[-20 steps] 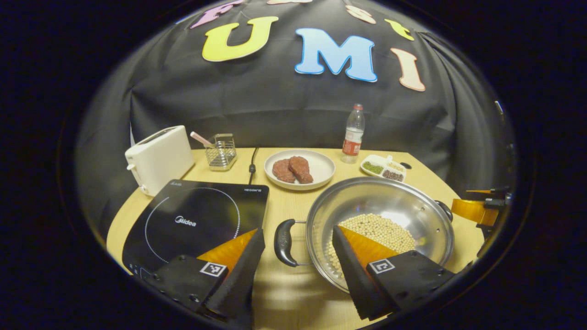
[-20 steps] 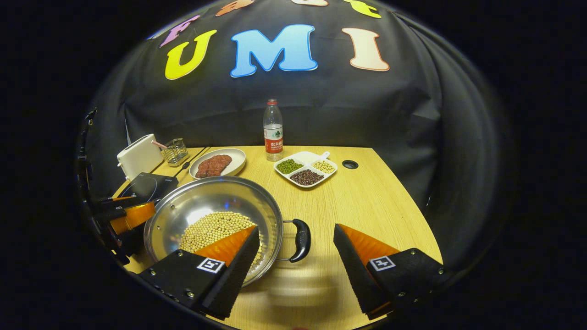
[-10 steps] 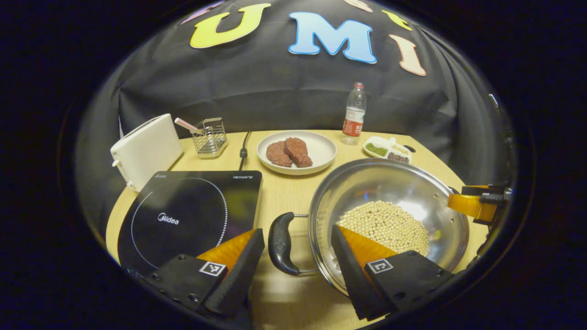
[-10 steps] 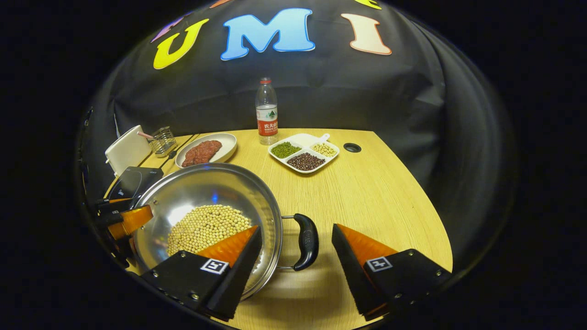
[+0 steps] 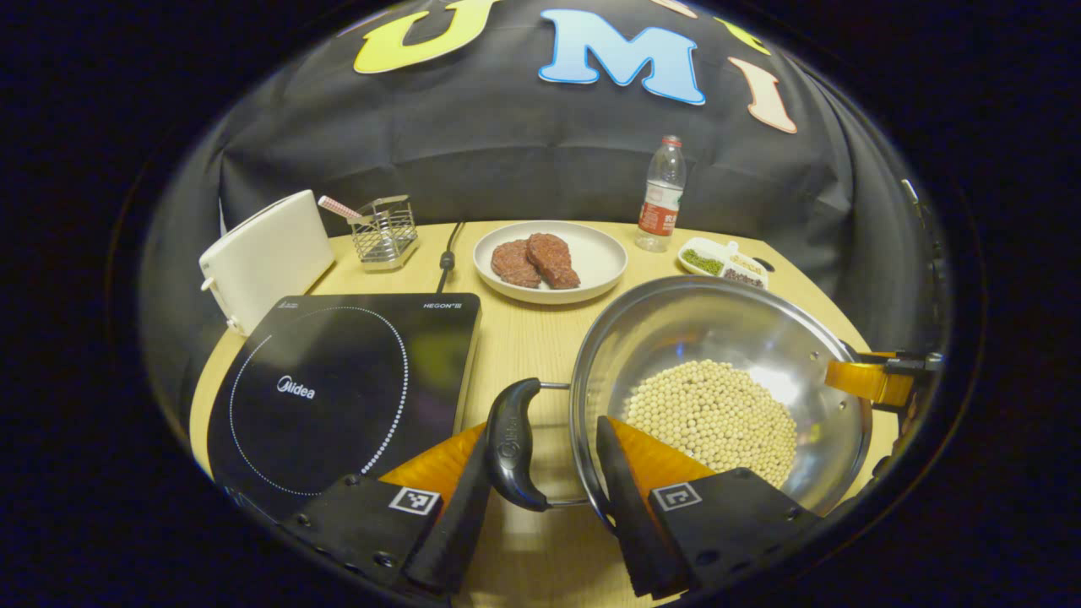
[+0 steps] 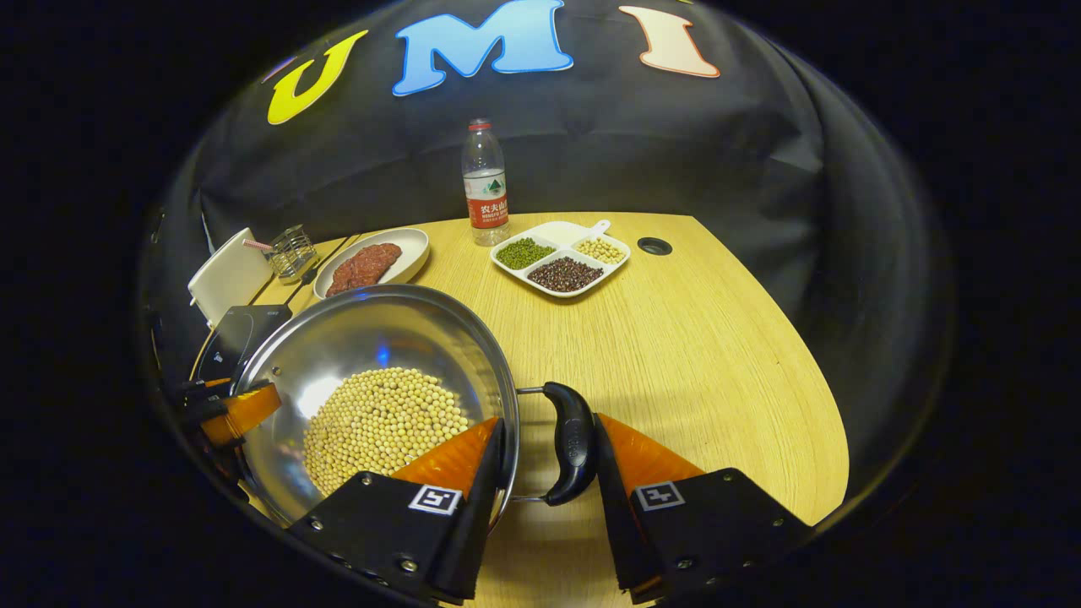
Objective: First push the handle of the pot to place it horizontally, then grasp the pot with both hands and set it on the induction cooktop.
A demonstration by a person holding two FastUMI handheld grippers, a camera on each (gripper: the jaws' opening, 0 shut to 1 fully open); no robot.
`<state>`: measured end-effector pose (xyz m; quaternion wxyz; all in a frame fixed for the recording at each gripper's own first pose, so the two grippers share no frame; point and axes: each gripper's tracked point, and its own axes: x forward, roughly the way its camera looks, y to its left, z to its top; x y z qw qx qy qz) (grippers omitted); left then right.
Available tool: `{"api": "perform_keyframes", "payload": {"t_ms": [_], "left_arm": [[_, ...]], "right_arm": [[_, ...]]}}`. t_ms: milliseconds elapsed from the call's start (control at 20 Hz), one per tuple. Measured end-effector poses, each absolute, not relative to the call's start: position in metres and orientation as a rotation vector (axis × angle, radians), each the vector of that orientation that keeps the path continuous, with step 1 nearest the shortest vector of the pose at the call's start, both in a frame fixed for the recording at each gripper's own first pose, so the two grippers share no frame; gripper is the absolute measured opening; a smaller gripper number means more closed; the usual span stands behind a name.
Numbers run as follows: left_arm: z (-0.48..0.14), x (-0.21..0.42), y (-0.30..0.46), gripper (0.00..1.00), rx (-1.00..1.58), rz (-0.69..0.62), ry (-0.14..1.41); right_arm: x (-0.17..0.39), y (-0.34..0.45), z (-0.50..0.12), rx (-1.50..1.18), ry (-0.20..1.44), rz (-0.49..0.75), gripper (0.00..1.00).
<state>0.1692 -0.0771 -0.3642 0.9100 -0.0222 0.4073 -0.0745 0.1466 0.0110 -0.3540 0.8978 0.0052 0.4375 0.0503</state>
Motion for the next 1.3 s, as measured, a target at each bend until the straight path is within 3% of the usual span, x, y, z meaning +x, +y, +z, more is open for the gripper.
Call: {"api": "perform_keyframes", "payload": {"t_ms": [100, 150, 200, 300, 500, 550, 600, 650, 750, 850, 1000, 1050, 1100, 1250, 1300], "left_arm": [[-0.364, 0.17, -0.076, 0.75, -0.051, -0.143, 0.839], [-0.365, 0.171, -0.077, 0.74, -0.057, -0.139, 0.836], [-0.364, 0.172, -0.077, 0.72, -0.062, -0.139, 0.829], [-0.362, 0.174, -0.077, 0.65, -0.066, -0.141, 0.818], [-0.355, 0.177, -0.077, 0.71, -0.078, -0.15, 0.79], [-0.352, 0.177, -0.077, 0.63, -0.084, -0.152, 0.783], [-0.35, 0.176, -0.075, 0.67, -0.084, -0.153, 0.777], [-0.348, 0.176, -0.074, 0.63, -0.082, -0.155, 0.774], [-0.343, 0.175, -0.072, 0.67, -0.086, -0.157, 0.763], [-0.336, 0.175, -0.07, 0.63, -0.094, -0.16, 0.75], [-0.326, 0.176, -0.062, 0.67, -0.095, -0.161, 0.727], [-0.323, 0.176, -0.059, 0.63, -0.099, -0.16, 0.721], [-0.322, 0.176, -0.056, 0.67, -0.104, -0.157, 0.719], [-0.316, 0.174, -0.04, 0.63, -0.107, -0.146, 0.706], [-0.315, 0.175, -0.035, 0.7, -0.113, -0.138, 0.704]], "right_arm": [[0.147, 0.012, -0.355, 0.016, 0.923, 0.095, 0.6], [0.145, 0.012, -0.353, 0.005, 0.926, 0.104, 0.5], [0.149, 0.012, -0.356, -0.001, 0.921, 0.098, 0.56], [0.144, 0.011, -0.353, -0.022, 0.922, 0.099, 0.51], [0.14, 0.013, -0.349, -0.029, 0.926, 0.096, 0.5], [0.141, 0.013, -0.346, -0.026, 0.914, 0.094, 0.45], [0.141, 0.013, -0.341, -0.03, 0.901, 0.094, 0.5], [0.139, 0.013, -0.339, -0.039, 0.897, 0.093, 0.5], [0.138, 0.013, -0.332, -0.046, 0.887, 0.091, 0.5], [0.137, 0.015, -0.325, -0.048, 0.882, 0.091, 0.5], [0.137, 0.022, -0.315, -0.047, 0.87, 0.092, 0.5], [0.136, 0.025, -0.314, -0.045, 0.864, 0.092, 0.5], [0.136, 0.029, -0.311, -0.044, 0.862, 0.094, 0.5], [0.136, 0.041, -0.306, -0.046, 0.856, 0.103, 0.5], [0.136, 0.047, -0.304, -0.046, 0.855, 0.108, 0.5]]}}
